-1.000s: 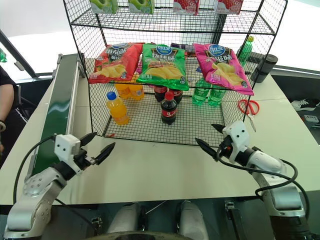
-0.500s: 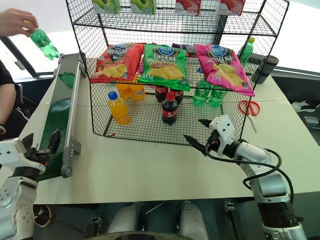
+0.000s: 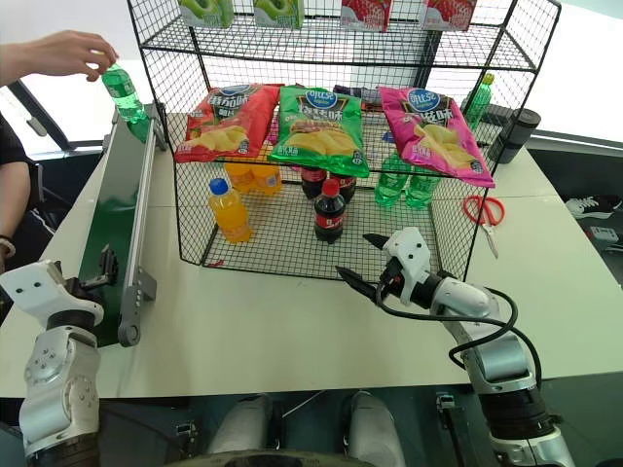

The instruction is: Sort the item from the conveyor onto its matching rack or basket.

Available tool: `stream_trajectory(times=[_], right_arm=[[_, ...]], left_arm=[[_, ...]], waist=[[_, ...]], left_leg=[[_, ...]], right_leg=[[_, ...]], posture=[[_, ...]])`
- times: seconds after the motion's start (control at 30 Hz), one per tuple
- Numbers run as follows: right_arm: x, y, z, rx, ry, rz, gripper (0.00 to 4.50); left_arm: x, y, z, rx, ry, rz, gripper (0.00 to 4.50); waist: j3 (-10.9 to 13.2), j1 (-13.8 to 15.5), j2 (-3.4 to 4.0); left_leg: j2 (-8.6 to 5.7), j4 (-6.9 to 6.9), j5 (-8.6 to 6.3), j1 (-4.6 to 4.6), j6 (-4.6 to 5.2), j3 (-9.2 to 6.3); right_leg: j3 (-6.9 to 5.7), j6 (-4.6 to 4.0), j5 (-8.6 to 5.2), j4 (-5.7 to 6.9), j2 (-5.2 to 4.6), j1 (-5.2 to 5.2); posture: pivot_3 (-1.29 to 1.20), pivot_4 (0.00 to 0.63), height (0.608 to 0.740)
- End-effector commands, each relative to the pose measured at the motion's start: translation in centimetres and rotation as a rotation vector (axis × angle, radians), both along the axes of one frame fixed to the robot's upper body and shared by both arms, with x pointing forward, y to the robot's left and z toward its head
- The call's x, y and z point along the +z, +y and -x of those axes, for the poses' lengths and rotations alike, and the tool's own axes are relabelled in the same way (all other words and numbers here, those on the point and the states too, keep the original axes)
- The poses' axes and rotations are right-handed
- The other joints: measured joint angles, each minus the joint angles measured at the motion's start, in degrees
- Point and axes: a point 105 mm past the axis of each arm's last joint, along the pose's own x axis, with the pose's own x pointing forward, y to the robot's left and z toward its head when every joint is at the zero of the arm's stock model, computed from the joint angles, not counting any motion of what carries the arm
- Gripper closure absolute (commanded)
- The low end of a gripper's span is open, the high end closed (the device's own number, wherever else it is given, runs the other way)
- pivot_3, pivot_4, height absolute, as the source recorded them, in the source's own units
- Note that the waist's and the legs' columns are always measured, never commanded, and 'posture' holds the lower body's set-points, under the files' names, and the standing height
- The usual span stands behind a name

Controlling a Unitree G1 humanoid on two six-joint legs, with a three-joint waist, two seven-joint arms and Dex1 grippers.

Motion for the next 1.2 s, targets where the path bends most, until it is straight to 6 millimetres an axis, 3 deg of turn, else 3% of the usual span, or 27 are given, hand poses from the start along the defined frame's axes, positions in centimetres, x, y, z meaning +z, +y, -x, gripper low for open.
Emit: stream_trajectory(times=[0.03,0.23,0.53,0.67,1.2], right_arm=[[1.1,0.4,0.1,-0.001,-0.065,0.003,0.02],[1.0,-0.1,-0.5,-0.052,-0.082,0.018,0.02],[1.1,-0.3,-1.8,-0.108,-0.094,0.012,0.02],[1.1,0.4,-1.4,-0.045,-0.094,0.012,0.02],[0.5,0.8,-0.7,-0.021,-0.085,0.006,0.02]], left_arm=[[0.8,0.4,0.3,-0.003,-0.008,-0.028,0.00],[0.5,1.9,1.3,0.029,0.061,-0.053,0.00],[0.0,0.5,1.2,-0.121,0.082,-0.041,0.00],[0.4,1.6,1.8,-0.059,0.045,-0.058,0.00],[0.0,2.0,2.8,-0.082,0.060,-0.077,0.00]], waist=[[0.0,0.0,0.00],[0.0,0.0,-0.01],[0.0,0.0,0.00],[0.0,0.0,0.00],[0.0,0.0,0.00]], left_leg=[[0.00,0.00,0.00,0.00,0.00,0.00],[0.00,0.00,0.00,-0.01,0.00,0.00],[0.01,0.00,0.00,-0.01,0.00,0.01],[0.01,0.00,0.00,-0.02,0.00,0.01],[0.01,-0.01,0.00,-0.02,0.00,0.01]], right_leg=[[0.00,0.00,0.00,0.01,0.00,0.00],[0.00,0.00,0.00,0.01,0.00,-0.02],[0.01,-0.01,0.00,0.02,-0.02,-0.03],[0.00,-0.01,-0.01,0.01,-0.02,-0.04],[0.00,-0.01,0.00,0.01,-0.03,-0.05]], posture=[[0.00,0.150,0.736],[0.00,0.150,0.736],[0.00,0.150,0.736],[0.00,0.150,0.736],[0.00,0.150,0.736]])
